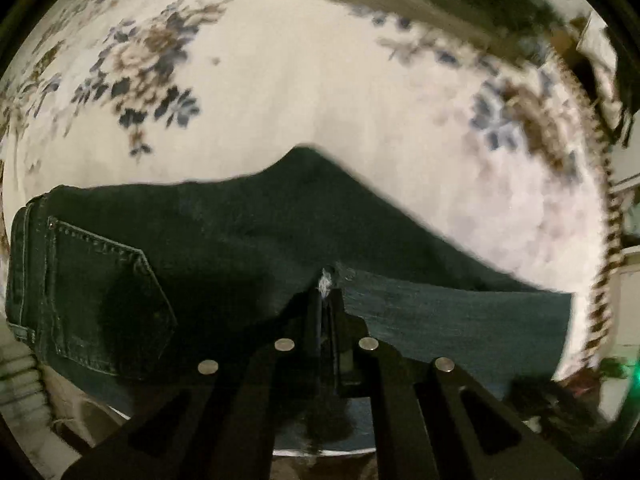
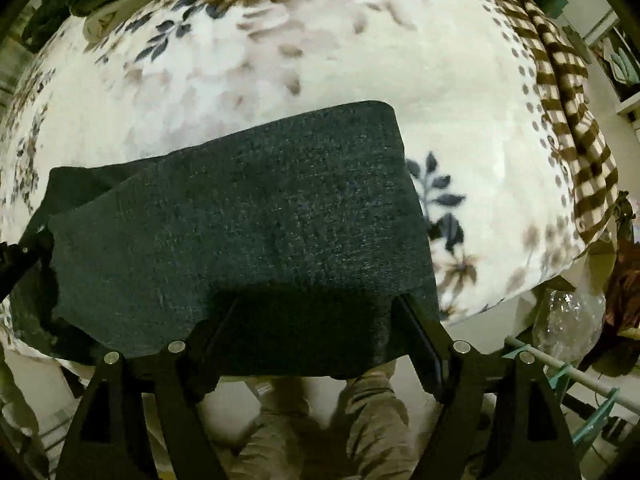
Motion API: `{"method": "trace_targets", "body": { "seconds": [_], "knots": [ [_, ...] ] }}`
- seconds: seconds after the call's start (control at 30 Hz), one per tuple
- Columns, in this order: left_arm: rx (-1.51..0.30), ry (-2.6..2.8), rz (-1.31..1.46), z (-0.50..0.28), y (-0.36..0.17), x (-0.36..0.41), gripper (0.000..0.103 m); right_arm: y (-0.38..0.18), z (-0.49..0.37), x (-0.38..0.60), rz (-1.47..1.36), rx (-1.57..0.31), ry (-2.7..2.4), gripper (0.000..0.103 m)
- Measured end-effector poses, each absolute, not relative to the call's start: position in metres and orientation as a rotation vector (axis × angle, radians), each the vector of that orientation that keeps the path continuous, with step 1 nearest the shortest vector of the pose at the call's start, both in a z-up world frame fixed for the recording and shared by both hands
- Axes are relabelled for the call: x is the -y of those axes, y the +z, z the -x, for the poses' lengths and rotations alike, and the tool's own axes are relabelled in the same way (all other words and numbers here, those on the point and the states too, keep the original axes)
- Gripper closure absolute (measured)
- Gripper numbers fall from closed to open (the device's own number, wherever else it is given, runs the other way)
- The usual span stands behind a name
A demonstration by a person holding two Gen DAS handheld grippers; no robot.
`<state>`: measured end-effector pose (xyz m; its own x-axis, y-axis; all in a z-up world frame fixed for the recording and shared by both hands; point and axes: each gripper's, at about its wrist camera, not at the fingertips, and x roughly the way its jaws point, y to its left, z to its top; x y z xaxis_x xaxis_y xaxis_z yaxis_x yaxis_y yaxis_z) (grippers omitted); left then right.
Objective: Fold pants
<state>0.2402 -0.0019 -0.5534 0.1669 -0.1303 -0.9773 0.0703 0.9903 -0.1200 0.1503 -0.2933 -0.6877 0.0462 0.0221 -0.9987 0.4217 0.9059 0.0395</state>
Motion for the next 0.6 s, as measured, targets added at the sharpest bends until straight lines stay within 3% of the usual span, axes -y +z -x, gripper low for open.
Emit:
{"method": "trace_targets", "body": {
  "seconds": [0.13, 0.3, 0.43, 0.53, 0.6],
  "knots": [
    [-1.462, -0.083, 0.107, -0.242, -0.575, -0.024, 0.101, -0.698, -0.156, 0.292, -0.349, -1.521, -0.329, 0.023],
    [-1.474, -0.074, 0.336, -0.229, -0.547, -0.049, 0.097, -0.695, -0.155, 0.295, -0.362, -1.519, -0.327, 0.023],
    [-1.440, -0.093, 0.473, -0.209, -0.520, -0.051, 0.074, -0.686, -0.148, 0.298, -0.388, -1.514, -0.319, 0.023],
    [-1.481, -0.204, 0.430, -0.198, -0.526, -0.016, 0.054, -0.678, -0.147, 0.291, -0.384, -1.506, -0.308, 0.023],
    [-1.528, -0.209, 0.295, -0.193, -0.539, 0.003, 0.054, -0.674, -0.146, 0.286, -0.387, -1.501, -0.296, 0.023]
  ]
}}
